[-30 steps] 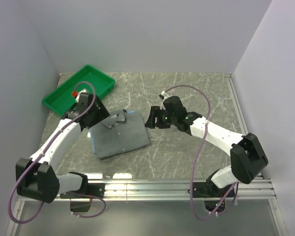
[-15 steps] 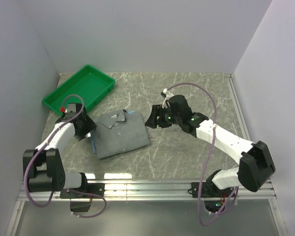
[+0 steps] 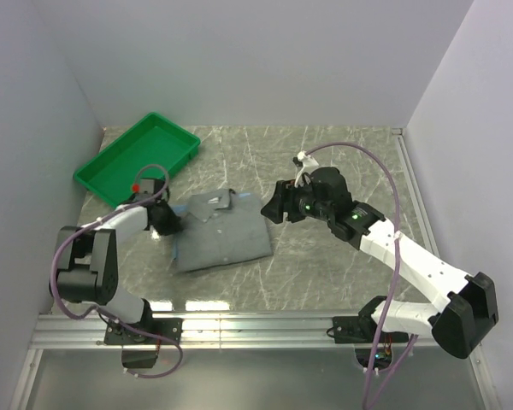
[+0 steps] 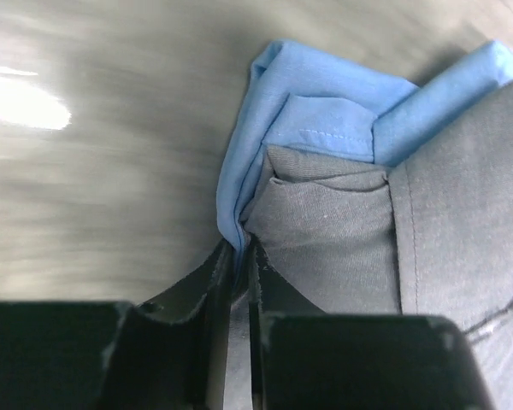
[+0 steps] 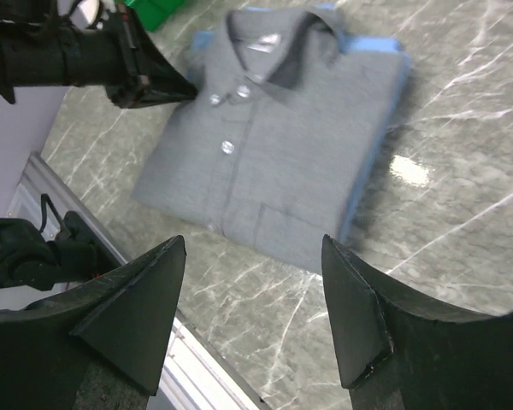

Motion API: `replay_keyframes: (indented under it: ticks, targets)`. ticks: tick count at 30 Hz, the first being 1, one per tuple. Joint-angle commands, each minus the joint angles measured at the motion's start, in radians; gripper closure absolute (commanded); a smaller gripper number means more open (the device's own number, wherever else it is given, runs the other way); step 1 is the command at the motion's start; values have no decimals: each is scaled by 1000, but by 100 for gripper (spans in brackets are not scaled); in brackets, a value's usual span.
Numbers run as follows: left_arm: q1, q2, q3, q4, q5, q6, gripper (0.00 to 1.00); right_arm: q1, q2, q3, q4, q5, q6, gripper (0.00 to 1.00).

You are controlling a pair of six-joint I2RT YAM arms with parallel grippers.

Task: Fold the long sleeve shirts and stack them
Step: Neatly place the folded shirt to the corner

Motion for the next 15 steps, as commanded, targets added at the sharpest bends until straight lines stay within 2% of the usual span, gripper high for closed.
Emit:
replay_keyframes:
  ticks: [1, 8, 10, 15]
  targets:
    - [-145, 87, 26, 63, 95, -94, 86, -5, -47, 24, -29, 58, -41, 28]
    - [-449, 251, 254, 166, 161, -275, 86, -21, -94, 15, -108, 192, -62, 28]
    - [-497, 319, 345, 174, 178, -331, 85, -34, -107, 2, -128, 207, -62, 28]
    - [-618, 402, 426, 261, 224, -512, 82, -54, -113, 10, -230, 264, -55, 28]
